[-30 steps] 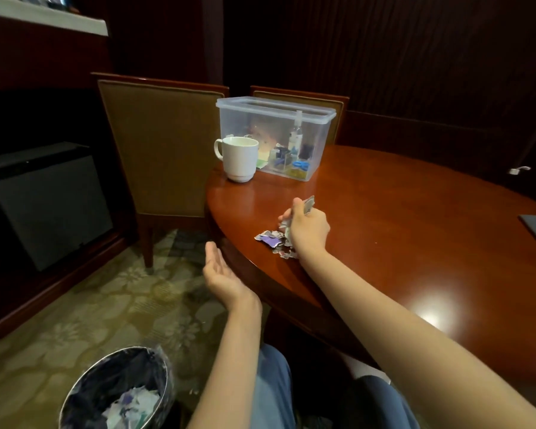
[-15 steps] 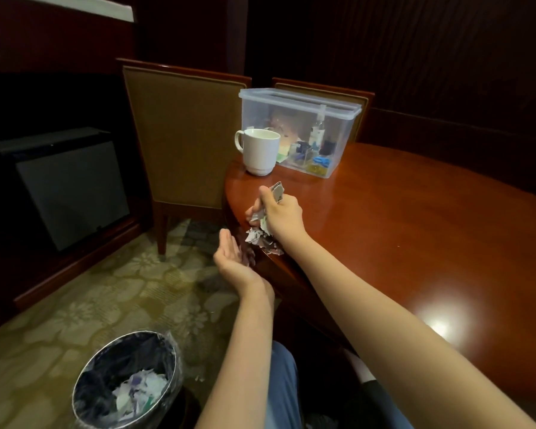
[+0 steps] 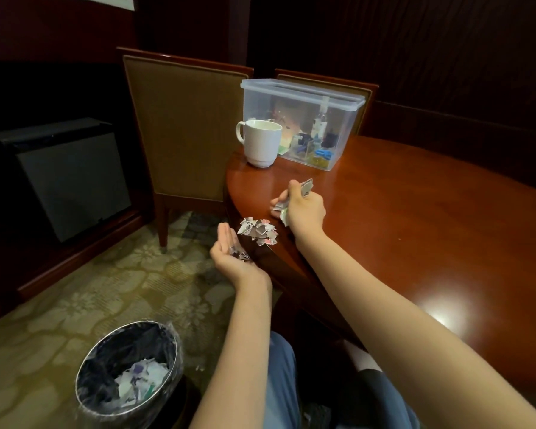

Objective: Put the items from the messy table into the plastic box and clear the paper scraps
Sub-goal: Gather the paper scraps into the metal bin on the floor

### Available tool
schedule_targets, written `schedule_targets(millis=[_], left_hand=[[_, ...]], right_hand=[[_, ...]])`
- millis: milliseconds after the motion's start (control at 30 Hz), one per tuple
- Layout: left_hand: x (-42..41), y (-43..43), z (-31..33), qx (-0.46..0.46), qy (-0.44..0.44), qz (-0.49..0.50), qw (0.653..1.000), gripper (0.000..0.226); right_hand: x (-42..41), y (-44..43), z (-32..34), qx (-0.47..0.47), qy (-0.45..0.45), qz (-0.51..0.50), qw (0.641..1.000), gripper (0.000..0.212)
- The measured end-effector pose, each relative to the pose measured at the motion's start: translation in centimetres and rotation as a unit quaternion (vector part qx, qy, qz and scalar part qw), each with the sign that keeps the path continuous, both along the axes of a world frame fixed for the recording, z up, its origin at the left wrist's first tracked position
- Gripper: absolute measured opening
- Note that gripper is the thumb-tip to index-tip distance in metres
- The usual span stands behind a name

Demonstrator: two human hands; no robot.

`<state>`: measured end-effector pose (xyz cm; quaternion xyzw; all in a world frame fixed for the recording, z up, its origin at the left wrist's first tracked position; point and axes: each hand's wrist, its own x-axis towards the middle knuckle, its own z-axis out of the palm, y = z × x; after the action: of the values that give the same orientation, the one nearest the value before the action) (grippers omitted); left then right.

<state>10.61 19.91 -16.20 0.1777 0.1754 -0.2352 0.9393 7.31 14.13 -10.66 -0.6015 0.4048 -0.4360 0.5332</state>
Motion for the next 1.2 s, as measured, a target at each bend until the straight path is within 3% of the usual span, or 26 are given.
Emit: schedule_targets(millis=[100, 300, 500, 600, 733, 833, 1033, 1200], left_hand=[[0.2, 0.0, 0.0, 0.004, -0.009, -0.012, 1.000, 0.046], [1.0, 0.3, 0.4, 0.009, -0.002, -0.037, 0.999, 0.046], [0.9, 0.1, 0.1, -0.004, 0.000, -0.035, 0.999, 0.047], [0.7, 0.1, -0.2, -0.010, 0.005, -0.029, 1.000, 0.048], [0.6, 0.3, -0.2, -0.017, 0.017, -0.028, 0.999, 0.048], [0.6, 0.8, 0.0, -0.017, 0.025, -0.028, 0.999, 0.048], [0.8, 0.5, -0.5, -0.050, 0.041, -0.022, 0.998, 0.048], [0.6, 0.4, -0.7, -0.063, 0.053, -0.017, 0.996, 0.049]], right_hand=[[0.5, 1.2, -0.3, -0.048, 0.063, 0.000, 0.997, 0.044], [2.6, 3.1, -0.2, -0.059, 0.060, 0.012, 0.996, 0.048], [2.0, 2.5, 0.2, 0.065, -0.031, 0.002, 0.997, 0.042], [1.2, 1.9, 0.2, 0.085, -0.058, -0.018, 0.995, 0.039], [2.2, 2.8, 0.0, 0.005, 0.027, -0.010, 1.000, 0.047], [3.1, 3.9, -0.1, -0.016, 0.044, 0.017, 0.999, 0.047], [2.4, 3.1, 0.3, 0.104, -0.071, 0.006, 0.992, 0.040], [1.5, 2.8, 0.1, 0.103, -0.069, 0.006, 0.992, 0.040]])
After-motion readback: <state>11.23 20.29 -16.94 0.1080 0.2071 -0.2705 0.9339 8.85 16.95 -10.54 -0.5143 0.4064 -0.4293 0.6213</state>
